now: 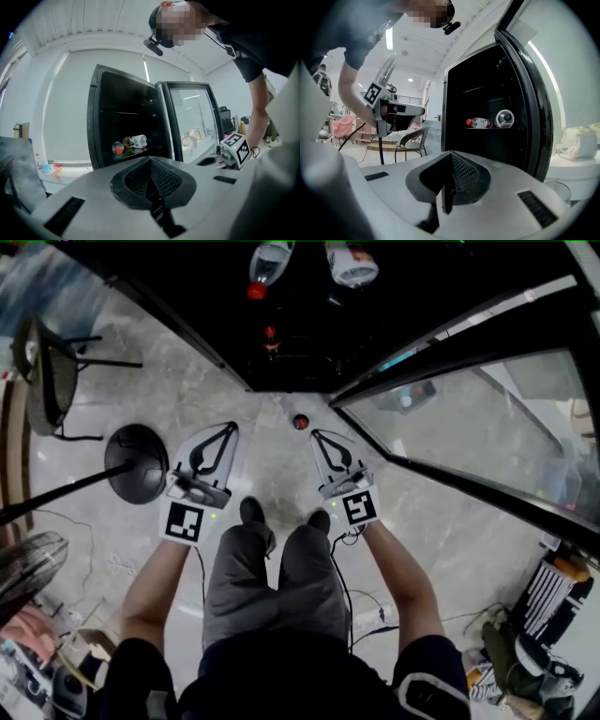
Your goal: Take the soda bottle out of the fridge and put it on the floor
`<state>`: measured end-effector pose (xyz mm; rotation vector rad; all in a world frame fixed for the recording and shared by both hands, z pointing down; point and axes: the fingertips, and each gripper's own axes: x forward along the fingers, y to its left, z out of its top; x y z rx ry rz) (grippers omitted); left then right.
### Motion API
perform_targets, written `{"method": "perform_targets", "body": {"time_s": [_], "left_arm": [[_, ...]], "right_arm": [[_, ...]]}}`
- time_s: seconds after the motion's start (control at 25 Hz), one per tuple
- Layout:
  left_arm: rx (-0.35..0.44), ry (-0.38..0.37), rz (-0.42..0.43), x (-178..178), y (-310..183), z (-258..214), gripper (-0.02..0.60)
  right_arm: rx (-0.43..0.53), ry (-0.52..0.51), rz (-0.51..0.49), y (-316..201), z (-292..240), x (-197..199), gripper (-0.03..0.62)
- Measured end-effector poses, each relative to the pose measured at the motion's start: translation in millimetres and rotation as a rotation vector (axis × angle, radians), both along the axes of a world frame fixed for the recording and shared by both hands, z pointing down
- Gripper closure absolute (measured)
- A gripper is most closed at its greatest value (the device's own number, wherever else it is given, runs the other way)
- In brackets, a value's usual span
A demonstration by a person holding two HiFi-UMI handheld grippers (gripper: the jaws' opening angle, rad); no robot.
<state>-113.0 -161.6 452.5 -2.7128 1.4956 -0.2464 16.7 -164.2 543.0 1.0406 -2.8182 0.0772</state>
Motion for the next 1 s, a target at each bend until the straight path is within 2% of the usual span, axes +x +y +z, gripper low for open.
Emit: {"method": "perform_targets", "body": {"time_s": [0.2, 0.36, 0.72, 1.0], "left_arm": [[-0.010, 0.017, -0.042, -5, 4, -67, 0.558], [-0.014, 0.029, -0.086, -8, 7, -120, 0.558], [0.039, 0.036, -0.121, -2, 13, -230, 0.558], [0.069, 0.044, -0.154, 10, 21, -293, 0.558]], "right_arm": [[0.017, 0.023, 0.040, 1, -79, 9, 0.575], [0.059, -0.011, 0.063, 2, -156, 12, 0.576], [0.071, -0.013, 0.083, 19, -274, 27, 0.576], [0.084, -0.052, 0.095, 26, -346, 44, 0.576]]}}
